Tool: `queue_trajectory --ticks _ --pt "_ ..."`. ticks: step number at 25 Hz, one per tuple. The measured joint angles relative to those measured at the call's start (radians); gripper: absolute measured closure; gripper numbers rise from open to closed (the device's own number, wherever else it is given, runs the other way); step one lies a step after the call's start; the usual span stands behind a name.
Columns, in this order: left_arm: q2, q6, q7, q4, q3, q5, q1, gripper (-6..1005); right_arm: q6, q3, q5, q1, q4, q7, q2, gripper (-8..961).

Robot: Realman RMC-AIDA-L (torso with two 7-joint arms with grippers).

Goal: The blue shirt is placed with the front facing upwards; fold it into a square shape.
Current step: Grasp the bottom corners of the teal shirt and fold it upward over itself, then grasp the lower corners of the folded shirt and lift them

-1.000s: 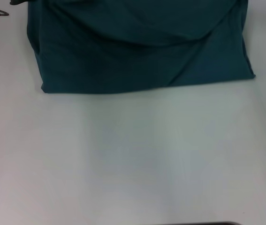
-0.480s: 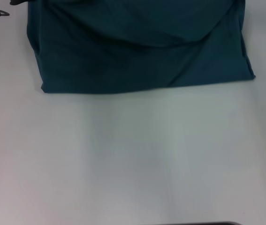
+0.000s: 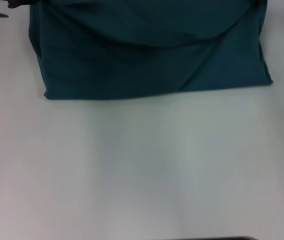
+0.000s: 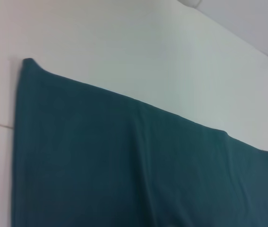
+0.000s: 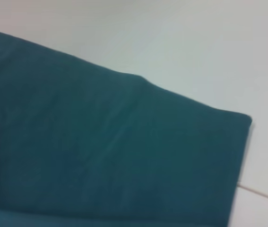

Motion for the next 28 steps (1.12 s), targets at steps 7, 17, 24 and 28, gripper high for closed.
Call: queue_trajectory --ticks 7,17,24,28 --pt "-0.002 0.011 -0.004 0.007 0.003 0.003 0.002 695 -0.003 -0.005 -0.083 0.026 0.007 0.003 0.010 540" --pt "-0.002 0.012 -0.011 0.002 -0.001 -0.004 0.018 489 -0.037 -0.047 -0.113 0.030 0.020 0.003 0.031 295" --pt "-0.004 0.011 -0.007 0.000 -0.004 -0.006 0.028 475 -0.111 -0.027 -0.078 0.009 -0.013 0.002 0.031 176" --pt "-0.004 0.013 -0.007 0.000 -0.006 -0.006 0.032 475 -0.172 -0.021 -0.006 -0.024 -0.085 -0.008 0.025 176"
